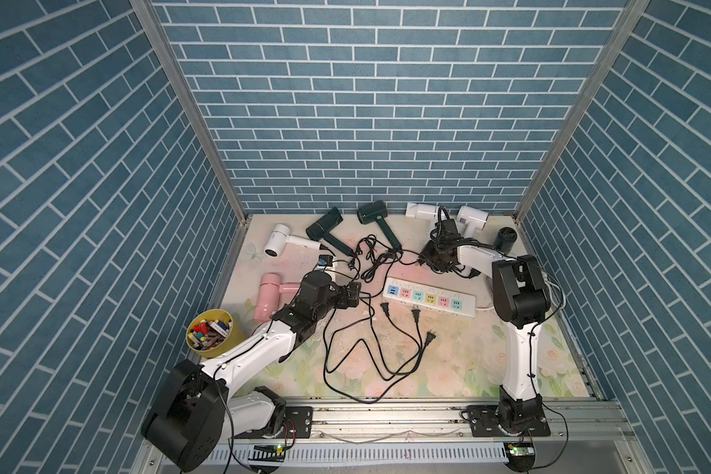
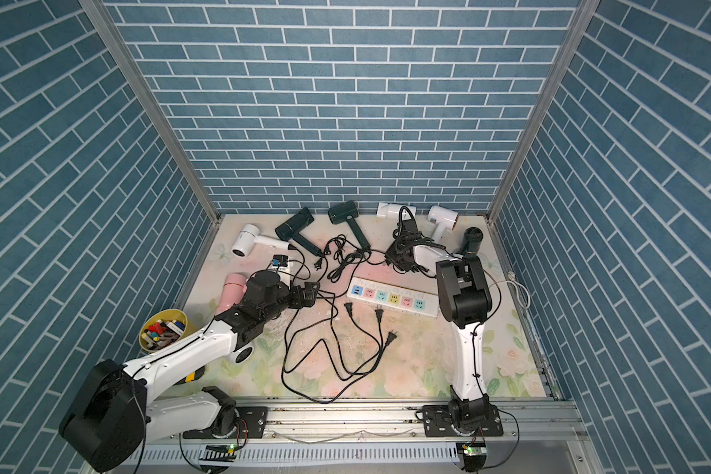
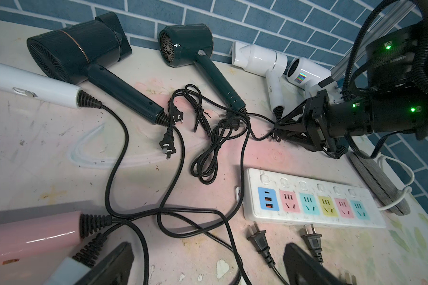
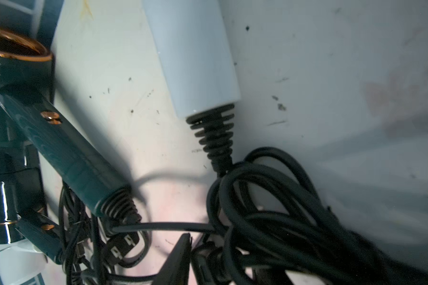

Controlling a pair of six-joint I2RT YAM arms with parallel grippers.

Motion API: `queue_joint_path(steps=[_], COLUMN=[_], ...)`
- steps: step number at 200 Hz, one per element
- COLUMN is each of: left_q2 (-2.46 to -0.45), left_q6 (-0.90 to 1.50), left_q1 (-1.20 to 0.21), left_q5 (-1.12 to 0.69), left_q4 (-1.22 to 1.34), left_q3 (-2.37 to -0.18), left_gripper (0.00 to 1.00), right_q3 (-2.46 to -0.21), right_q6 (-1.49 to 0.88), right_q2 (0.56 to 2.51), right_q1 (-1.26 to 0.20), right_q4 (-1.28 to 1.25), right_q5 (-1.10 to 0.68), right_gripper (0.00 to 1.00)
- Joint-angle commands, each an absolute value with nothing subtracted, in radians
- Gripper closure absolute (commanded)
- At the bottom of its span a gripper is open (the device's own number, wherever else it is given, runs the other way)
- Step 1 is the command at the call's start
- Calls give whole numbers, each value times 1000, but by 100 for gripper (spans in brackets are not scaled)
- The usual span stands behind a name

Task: Charge the blow dryers
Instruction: Pick up the plug from the center of the board.

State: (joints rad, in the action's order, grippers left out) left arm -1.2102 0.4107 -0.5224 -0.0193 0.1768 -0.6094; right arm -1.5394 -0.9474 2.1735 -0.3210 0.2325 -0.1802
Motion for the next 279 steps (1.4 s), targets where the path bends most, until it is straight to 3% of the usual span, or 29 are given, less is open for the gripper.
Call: queue_joint_path(steps=[1,16,49,73,169,218,256,279], left_q2=[-1207,-1215,-1226,-1227,-1258,-1237,-1246,-1382], left_q6=[405,410,436,455,440,406,449,483], left_q1=[-529,-528,-528,-531,-542,-558,-565,-571], left_q5=[-12,-23,-51,-78,-59,-67,-126,-284], left_q4=[171,176,196,212,219,196,247,335], left_q3=[-629,-630,-626,-622,-625,-640,-638,-693], left_gripper=[1,0,1,1,1,0,1,0], right_q3=[-1463,-1427,-1394,-1378,-1295,-1087,-903,-867], right_q6=[-1045,-1061,-1051,-1004,-863,-746,-740,-723], right_q2=[2225,2219,2153,2093,1910,1678,1514,1493], right_q1=[-326,-325,-330,-328,-231,-184,-131,-123], right_q4=[119,48,3,-5,30,25,-29,-44], right_q5=[-157,-183,-207,-222,-452,-490,-535,-606], right_gripper=[58,62,86,97,99,100,100,100])
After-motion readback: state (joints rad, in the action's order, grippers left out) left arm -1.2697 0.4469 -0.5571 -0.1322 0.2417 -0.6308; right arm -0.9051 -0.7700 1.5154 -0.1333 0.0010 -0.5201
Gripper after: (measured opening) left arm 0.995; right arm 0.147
